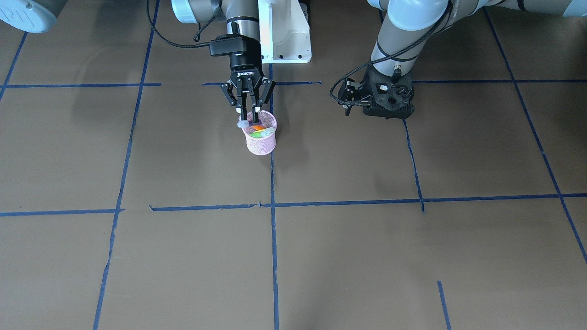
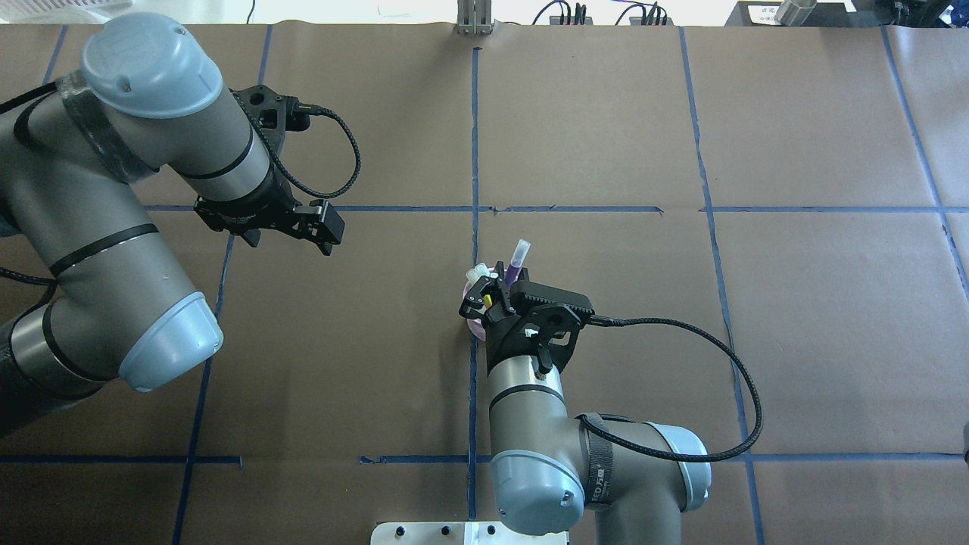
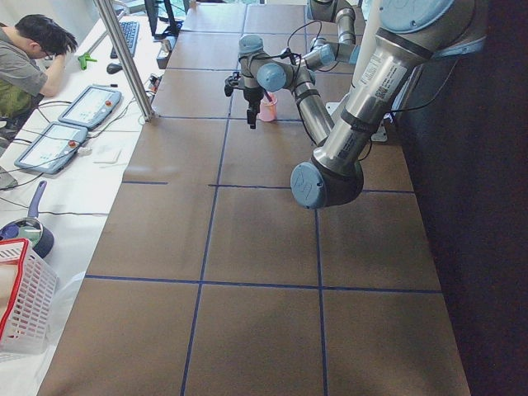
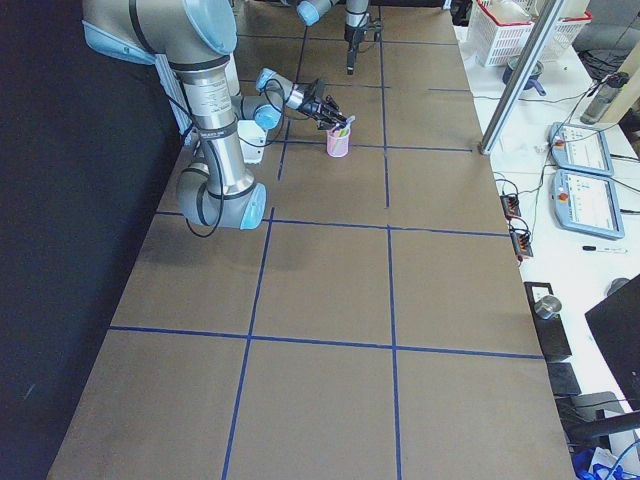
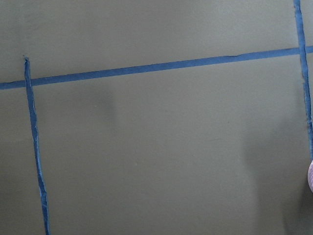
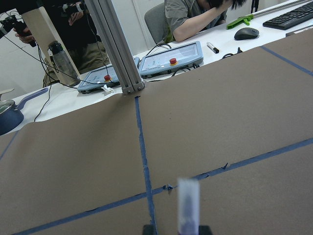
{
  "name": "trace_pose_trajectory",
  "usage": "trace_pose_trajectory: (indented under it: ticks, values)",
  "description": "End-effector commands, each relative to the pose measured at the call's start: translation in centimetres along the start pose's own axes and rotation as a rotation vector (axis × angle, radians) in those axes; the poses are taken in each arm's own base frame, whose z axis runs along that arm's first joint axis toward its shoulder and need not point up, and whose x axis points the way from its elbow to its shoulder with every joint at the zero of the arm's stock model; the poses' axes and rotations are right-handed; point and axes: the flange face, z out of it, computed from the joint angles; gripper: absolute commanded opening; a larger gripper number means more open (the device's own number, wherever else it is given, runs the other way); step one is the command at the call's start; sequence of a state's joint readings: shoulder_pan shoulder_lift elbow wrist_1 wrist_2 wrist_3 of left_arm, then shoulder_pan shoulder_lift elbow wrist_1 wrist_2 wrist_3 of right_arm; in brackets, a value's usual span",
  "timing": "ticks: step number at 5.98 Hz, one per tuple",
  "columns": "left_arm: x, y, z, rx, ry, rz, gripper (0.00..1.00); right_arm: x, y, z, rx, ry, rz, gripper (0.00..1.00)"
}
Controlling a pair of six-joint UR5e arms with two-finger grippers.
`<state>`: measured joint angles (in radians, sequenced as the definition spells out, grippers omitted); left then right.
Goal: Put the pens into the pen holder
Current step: 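Lower the purple marker into the pen cup and open the right gripper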
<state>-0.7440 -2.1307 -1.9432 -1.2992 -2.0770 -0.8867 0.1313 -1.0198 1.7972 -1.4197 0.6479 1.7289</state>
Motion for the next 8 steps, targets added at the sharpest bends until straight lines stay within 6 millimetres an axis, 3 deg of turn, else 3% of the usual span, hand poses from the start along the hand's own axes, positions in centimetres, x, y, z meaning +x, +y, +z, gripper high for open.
trace_pose_trajectory:
  ticks: [1,2,5,6,8]
  values:
    - [0.0,0.0,0.0,0.001,0.001,-0.001,1.0,-1.1,-0.5,-0.4,-0.009,-0.01,0.013,1.0]
    - [0.1,0.1,-0.2,0.002,0.005,0.0,1.0,-1.9,-1.3,-0.2,-0.046,0.0,0.013,1.0]
    - [0.1,0.1,-0.3,0.002,0.005,0.002,1.0,-1.4,-8.4,1.4,-0.362,0.141,-0.063,1.0]
    - [0.1,0.1,-0.3,0.002,0.005,0.005,1.0,0.4,-9.8,2.9,-0.533,0.232,-0.166,1.0]
    - [-0.1,0.1,-0.6,0.009,0.007,0.014,1.0,3.4,-16.8,5.9,-0.824,0.202,-0.265,1.0]
